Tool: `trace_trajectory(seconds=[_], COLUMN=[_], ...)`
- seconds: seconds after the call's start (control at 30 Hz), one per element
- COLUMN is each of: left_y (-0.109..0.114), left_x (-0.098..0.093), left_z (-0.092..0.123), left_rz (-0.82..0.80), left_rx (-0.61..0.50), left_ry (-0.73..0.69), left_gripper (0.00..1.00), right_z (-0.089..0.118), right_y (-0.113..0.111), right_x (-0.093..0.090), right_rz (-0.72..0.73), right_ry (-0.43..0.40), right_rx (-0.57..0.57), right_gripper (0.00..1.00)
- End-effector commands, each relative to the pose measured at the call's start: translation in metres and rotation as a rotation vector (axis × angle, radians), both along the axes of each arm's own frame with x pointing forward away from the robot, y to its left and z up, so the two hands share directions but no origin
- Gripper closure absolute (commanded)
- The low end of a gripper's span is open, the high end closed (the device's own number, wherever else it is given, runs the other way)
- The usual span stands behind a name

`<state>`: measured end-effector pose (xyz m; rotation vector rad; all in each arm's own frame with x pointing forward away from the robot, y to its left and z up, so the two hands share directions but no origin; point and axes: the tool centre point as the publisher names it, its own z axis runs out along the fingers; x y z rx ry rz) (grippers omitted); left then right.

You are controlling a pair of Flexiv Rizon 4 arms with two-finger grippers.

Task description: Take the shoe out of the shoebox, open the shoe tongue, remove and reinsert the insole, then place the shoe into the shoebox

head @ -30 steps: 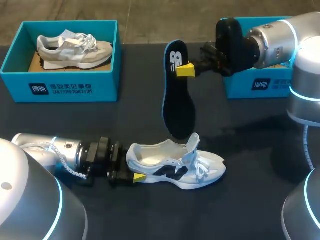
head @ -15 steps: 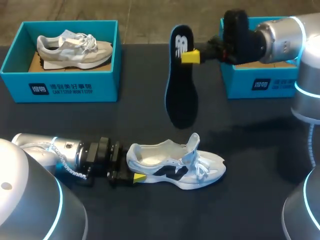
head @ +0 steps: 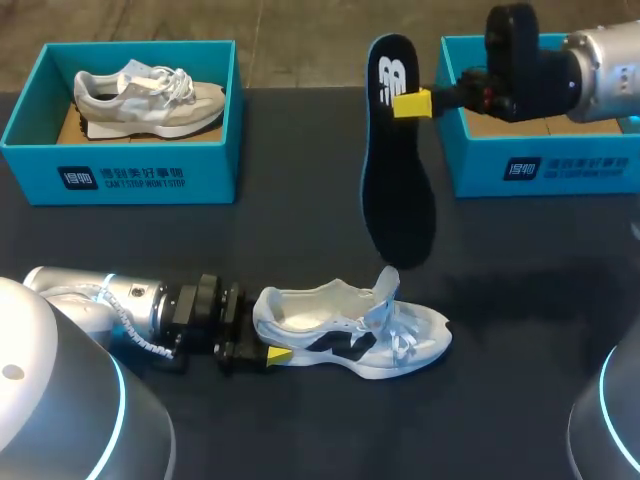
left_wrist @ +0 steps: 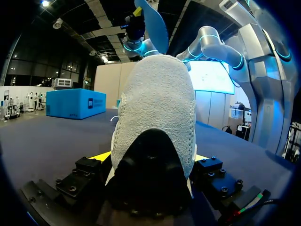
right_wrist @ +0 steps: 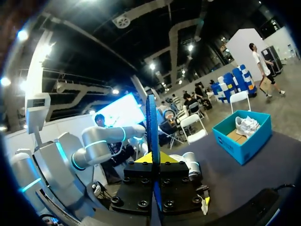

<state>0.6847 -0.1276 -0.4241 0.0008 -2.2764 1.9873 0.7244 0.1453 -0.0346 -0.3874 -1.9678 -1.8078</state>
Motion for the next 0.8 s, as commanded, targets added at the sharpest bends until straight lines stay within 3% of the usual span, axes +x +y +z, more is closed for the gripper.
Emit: trace_trajectory(seconds=[0.03, 0.3, 0.53, 0.8], left_y=[0.001, 0.001, 0.001, 0.001], left_x=[0.000, 0.000, 0.000, 0.000], left_z=[-0.003, -0.003, -0.003, -0.003], left_rz=[0.000, 0.000, 0.000, 0.000], left_rx=[0.000, 0.000, 0.000, 0.000], left_ry=[0.000, 0.000, 0.000, 0.000], left_gripper=[1.00, 1.00, 1.00, 1.00], right_z=[0.008, 0.005, 0.007, 0.017], right_y=[-0.004, -0.005, -0.010, -0.015], right_x=[-0.010, -0.014, -0.036, -0.054], right_rz=[-0.120, -0.122, -0.119, -0.095], right_ry=[-0.013, 0.011, 0.079, 0.078], right_rx=[-0.070, -0.051, -0.056, -0.020], right_gripper=[1.00, 1.00, 1.00, 1.00])
